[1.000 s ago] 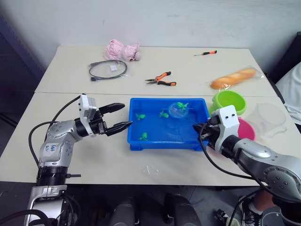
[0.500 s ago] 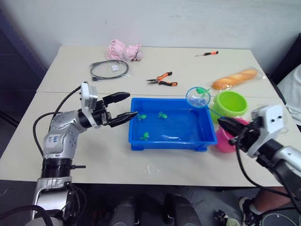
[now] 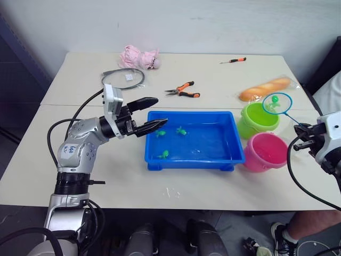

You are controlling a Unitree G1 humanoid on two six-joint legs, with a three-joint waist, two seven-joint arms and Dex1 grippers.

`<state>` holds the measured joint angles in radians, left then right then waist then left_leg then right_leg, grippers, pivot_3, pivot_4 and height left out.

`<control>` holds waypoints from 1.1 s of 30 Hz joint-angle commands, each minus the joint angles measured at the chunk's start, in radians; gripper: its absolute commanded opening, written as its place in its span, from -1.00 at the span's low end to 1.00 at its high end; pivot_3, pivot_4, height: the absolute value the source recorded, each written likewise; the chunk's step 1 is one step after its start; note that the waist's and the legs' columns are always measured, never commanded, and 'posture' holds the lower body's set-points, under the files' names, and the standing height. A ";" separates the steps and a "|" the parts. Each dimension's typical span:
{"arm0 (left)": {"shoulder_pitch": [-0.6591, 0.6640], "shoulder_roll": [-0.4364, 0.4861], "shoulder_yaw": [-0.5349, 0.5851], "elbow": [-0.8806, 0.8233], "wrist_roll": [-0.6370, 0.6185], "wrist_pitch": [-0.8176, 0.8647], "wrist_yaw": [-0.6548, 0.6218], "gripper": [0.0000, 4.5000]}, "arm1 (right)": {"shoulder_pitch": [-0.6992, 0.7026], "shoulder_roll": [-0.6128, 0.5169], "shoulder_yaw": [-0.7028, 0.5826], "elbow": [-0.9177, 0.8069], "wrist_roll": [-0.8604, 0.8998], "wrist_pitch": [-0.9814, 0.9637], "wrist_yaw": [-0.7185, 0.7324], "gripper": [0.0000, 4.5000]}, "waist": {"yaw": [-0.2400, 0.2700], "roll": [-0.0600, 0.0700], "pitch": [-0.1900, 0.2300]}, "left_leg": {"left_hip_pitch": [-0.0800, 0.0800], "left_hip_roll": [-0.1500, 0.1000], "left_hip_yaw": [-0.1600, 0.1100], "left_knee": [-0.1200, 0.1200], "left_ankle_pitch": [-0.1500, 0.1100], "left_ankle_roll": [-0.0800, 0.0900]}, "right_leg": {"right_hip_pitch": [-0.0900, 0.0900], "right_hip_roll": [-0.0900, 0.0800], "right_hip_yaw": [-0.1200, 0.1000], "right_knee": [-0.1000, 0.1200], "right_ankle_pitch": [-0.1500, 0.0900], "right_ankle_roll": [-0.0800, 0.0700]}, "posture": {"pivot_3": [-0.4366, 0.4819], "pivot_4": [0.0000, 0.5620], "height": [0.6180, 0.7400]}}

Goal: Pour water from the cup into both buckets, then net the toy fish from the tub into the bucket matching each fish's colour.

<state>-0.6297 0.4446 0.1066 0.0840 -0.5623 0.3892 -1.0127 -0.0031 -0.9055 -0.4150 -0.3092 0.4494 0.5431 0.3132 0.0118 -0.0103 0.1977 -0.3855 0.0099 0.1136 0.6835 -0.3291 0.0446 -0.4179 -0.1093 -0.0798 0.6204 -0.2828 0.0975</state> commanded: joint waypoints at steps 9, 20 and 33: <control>0.015 -0.002 0.001 -0.090 -0.012 0.021 0.048 0.98 | -0.026 -0.082 0.086 0.107 -0.375 -0.208 0.014 -1.00 | 0.005 0.000 0.000 | 0.000 0.000 0.000 0.001 0.000 -0.001 | 0.000 0.000 0.000 0.000 0.000 0.000 | -0.05 -0.47 0.99; 0.022 0.012 -0.016 -0.086 0.009 -0.010 0.030 0.98 | 0.032 -0.247 0.212 0.200 -0.834 -0.533 -0.050 -1.00 | 0.007 0.000 0.000 | 0.001 0.000 0.001 0.001 0.001 -0.002 | 0.000 0.001 0.000 0.000 0.000 0.000 | -0.05 -0.47 0.99; 0.027 0.007 -0.016 -0.022 0.027 -0.082 0.001 0.98 | 0.029 -0.237 0.202 0.293 -0.996 -0.660 -0.111 -1.00 | 0.006 0.000 0.000 | 0.001 0.001 0.001 0.001 0.002 -0.003 | 0.000 0.002 0.000 0.001 0.000 0.000 | -0.05 -0.47 0.99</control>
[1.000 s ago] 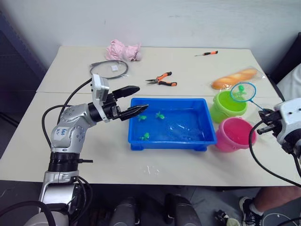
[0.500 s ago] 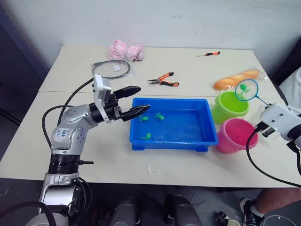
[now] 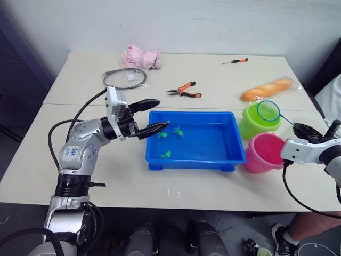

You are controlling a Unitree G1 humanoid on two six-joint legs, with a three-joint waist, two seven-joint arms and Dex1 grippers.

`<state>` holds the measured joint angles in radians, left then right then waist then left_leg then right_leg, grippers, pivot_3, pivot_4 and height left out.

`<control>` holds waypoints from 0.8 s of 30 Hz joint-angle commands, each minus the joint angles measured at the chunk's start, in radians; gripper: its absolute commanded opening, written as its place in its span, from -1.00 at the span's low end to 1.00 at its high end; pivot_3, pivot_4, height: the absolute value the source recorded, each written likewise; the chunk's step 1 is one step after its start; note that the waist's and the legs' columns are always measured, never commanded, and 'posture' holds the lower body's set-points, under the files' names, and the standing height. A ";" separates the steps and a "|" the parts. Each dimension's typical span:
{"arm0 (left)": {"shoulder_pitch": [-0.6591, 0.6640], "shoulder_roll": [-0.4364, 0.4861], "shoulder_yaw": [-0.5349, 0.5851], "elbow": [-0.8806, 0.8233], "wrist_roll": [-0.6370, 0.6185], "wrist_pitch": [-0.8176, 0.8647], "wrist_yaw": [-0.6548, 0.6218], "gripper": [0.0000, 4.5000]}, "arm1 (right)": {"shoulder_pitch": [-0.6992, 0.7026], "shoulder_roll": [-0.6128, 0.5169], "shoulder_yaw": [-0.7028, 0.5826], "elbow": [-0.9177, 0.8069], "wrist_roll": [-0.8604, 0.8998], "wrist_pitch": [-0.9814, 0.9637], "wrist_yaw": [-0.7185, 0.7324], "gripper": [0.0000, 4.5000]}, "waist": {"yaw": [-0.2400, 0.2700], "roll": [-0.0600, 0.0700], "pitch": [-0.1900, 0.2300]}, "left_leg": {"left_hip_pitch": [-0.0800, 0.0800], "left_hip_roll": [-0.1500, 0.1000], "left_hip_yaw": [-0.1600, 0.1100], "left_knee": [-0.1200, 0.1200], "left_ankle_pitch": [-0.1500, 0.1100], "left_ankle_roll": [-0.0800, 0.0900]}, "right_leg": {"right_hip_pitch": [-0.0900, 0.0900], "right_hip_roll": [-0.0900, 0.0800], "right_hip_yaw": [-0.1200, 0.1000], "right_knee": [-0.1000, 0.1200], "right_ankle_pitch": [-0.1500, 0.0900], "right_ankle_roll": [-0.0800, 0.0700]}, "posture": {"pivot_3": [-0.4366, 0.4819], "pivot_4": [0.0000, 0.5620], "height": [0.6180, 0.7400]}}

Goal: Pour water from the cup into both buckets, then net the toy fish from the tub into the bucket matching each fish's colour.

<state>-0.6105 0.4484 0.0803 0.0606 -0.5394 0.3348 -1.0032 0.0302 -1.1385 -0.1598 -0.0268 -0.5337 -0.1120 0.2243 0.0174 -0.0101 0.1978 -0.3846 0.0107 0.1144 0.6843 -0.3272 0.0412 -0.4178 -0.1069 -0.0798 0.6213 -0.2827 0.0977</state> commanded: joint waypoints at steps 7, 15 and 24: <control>0.034 0.040 0.044 0.021 -0.005 -0.052 -0.026 0.98 | -0.111 0.153 -0.201 -0.106 0.339 0.043 0.100 -1.00 | -0.005 0.000 0.000 | 0.000 0.001 0.000 0.000 0.000 0.000 | 0.000 0.006 0.000 0.000 0.000 0.000 | -0.05 -0.47 0.99; 0.120 0.177 0.098 0.088 0.006 -0.121 -0.140 0.98 | -0.229 0.159 -0.129 -0.378 0.913 0.441 0.494 -1.00 | -0.020 0.000 0.000 | 0.004 0.005 -0.001 0.000 0.000 -0.003 | 0.003 0.005 0.002 0.001 -0.001 -0.003 | -0.05 -0.47 0.99; 0.205 0.237 0.105 0.040 0.008 -0.088 -0.151 0.98 | -0.249 0.158 0.047 -0.470 0.908 0.699 0.514 -1.00 | -0.017 0.000 0.000 | 0.003 0.000 -0.003 0.000 -0.003 0.002 | 0.004 -0.005 0.000 0.000 0.000 -0.003 | -0.05 -0.47 0.99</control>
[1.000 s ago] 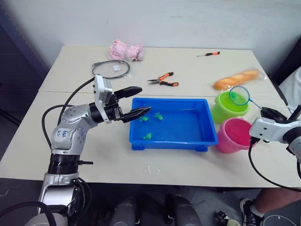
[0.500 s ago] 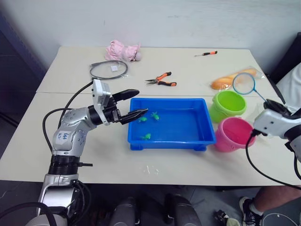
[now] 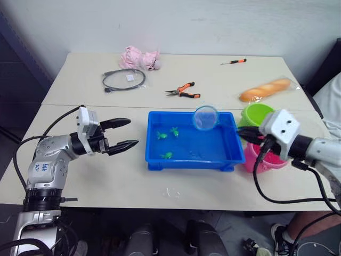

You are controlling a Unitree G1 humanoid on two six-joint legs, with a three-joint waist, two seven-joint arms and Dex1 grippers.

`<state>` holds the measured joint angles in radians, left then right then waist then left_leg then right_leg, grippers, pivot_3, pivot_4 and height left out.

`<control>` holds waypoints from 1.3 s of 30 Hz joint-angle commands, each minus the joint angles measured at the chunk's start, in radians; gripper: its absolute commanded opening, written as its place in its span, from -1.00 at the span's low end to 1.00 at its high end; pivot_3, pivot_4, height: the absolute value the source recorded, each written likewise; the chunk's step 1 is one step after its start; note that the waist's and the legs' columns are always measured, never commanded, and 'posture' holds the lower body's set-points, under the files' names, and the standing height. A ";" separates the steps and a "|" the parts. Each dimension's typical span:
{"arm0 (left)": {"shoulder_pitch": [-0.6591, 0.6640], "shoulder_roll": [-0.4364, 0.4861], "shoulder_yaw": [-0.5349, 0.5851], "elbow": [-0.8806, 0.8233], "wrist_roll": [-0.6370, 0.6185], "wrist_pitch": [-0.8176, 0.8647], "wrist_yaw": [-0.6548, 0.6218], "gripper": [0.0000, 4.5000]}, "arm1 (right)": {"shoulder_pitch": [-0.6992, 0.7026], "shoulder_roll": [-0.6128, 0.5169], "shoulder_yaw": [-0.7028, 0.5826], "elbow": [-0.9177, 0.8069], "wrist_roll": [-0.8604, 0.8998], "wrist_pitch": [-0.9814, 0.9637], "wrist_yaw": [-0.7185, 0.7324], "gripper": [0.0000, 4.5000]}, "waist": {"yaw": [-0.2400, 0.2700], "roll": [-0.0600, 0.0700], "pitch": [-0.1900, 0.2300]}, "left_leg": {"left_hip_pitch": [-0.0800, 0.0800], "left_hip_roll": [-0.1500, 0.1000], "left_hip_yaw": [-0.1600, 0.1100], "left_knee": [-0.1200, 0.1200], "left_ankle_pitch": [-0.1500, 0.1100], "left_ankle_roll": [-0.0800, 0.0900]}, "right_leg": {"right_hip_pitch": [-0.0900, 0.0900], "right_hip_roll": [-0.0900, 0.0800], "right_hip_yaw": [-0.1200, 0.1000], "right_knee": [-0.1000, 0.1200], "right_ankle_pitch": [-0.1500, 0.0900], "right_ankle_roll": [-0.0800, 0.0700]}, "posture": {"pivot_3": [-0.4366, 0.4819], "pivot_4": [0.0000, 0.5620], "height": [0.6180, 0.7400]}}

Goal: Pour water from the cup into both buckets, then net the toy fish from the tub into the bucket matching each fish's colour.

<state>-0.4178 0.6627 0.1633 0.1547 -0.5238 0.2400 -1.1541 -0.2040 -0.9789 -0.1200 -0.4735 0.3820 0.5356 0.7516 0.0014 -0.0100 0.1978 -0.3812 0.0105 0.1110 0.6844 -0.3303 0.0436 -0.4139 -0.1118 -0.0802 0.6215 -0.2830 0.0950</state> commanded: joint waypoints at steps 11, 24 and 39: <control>0.048 0.041 0.022 -0.089 0.003 0.016 0.022 0.98 | -0.072 -0.005 0.160 0.018 -0.067 0.141 0.034 -1.00 | -0.004 0.000 0.000 | 0.000 0.000 0.000 0.000 0.000 -0.001 | -0.001 0.000 0.000 0.000 0.000 0.000 | -0.05 -0.47 0.99; 0.032 0.050 -0.013 -0.072 0.043 -0.019 -0.016 0.98 | -0.392 0.120 0.479 0.176 -0.169 0.187 0.213 -1.00 | -0.007 0.000 0.000 | -0.001 0.000 0.002 0.000 0.000 -0.001 | -0.003 0.000 -0.001 0.001 0.000 0.000 | -0.05 -0.47 0.99; 0.059 0.074 -0.023 -0.054 0.071 -0.055 -0.068 0.98 | -0.508 0.272 0.389 0.301 -0.059 0.261 0.316 -1.00 | -0.006 0.000 0.000 | -0.008 0.000 0.006 0.000 0.001 0.000 | -0.013 0.001 -0.005 0.006 0.000 0.000 | -0.05 -0.47 0.99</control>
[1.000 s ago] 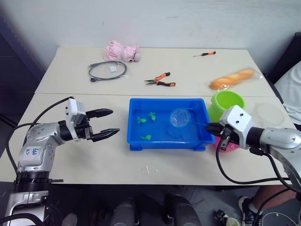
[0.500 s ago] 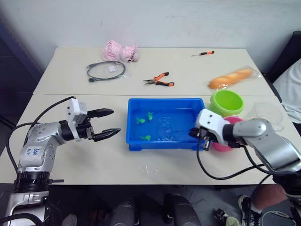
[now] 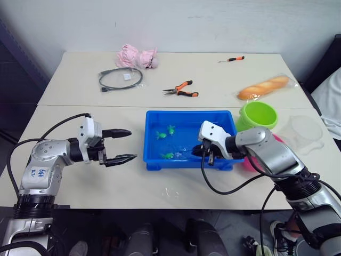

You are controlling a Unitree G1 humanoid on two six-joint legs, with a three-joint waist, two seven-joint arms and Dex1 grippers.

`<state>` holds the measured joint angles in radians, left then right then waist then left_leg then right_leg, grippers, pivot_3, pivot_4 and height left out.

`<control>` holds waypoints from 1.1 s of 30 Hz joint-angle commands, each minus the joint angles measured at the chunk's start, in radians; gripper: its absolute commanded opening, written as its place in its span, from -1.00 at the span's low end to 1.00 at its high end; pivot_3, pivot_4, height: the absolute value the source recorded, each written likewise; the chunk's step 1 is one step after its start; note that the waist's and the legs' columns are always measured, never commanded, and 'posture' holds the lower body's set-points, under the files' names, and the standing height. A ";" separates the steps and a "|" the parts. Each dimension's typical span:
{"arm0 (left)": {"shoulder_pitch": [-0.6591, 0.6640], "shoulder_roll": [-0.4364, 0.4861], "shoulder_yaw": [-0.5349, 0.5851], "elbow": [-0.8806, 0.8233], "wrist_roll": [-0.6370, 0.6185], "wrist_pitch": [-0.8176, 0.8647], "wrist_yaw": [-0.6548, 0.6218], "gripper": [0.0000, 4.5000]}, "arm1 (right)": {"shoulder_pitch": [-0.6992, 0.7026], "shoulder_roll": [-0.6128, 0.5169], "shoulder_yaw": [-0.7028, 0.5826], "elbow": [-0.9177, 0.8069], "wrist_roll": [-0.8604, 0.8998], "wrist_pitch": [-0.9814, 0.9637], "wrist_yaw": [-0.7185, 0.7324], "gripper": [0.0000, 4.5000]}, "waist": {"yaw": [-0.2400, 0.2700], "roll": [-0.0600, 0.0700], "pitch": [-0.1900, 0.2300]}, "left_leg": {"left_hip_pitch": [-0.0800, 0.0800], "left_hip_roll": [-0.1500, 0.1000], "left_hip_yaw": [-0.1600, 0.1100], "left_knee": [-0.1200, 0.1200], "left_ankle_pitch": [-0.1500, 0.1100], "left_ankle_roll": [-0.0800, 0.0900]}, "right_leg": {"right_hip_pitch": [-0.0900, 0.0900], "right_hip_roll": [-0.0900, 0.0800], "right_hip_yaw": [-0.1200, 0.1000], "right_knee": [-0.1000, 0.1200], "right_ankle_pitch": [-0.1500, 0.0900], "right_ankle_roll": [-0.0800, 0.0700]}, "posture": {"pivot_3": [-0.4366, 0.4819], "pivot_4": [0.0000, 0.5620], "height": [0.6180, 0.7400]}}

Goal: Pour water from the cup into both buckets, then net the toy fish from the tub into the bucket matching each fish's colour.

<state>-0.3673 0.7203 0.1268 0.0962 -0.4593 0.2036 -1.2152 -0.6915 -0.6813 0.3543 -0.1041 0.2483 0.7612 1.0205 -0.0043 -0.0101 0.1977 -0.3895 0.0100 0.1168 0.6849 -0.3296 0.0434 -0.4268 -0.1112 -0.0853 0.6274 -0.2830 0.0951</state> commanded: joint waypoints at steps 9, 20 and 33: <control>-0.036 -0.008 -0.009 0.020 0.006 -0.033 -0.010 0.98 | 0.096 -0.147 -0.260 -0.122 0.154 -0.012 0.107 -1.00 | 0.002 0.000 0.000 | 0.000 0.000 0.000 0.000 0.000 0.000 | 0.000 0.000 0.000 0.000 0.000 0.000 | -0.05 -0.47 0.99; -0.145 -0.104 -0.028 -0.043 -0.063 0.095 0.068 0.98 | 0.411 -0.170 -0.589 -0.265 0.193 -0.131 -0.011 -1.00 | 0.007 -0.001 0.000 | 0.000 0.000 0.001 0.000 0.000 0.000 | 0.000 0.000 0.000 0.000 0.000 0.001 | -0.05 -0.47 0.99; -0.248 -0.200 -0.081 0.008 -0.055 0.148 0.078 0.98 | 0.691 -0.147 -0.954 -0.387 0.283 -0.125 -0.131 -1.00 | 0.020 -0.001 0.000 | 0.001 -0.001 0.002 0.001 0.001 0.000 | 0.001 0.002 0.002 0.000 0.001 0.001 | -0.05 -0.47 0.99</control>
<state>-0.5943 0.5235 0.0423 0.1010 -0.5081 0.3496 -1.1359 -0.0097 -0.8206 -0.5153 -0.4543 0.5046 0.6421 0.9023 0.0159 -0.0109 0.1973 -0.3880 0.0096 0.1186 0.6855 -0.3286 0.0439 -0.4255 -0.1091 -0.0828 0.6276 -0.2823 0.0964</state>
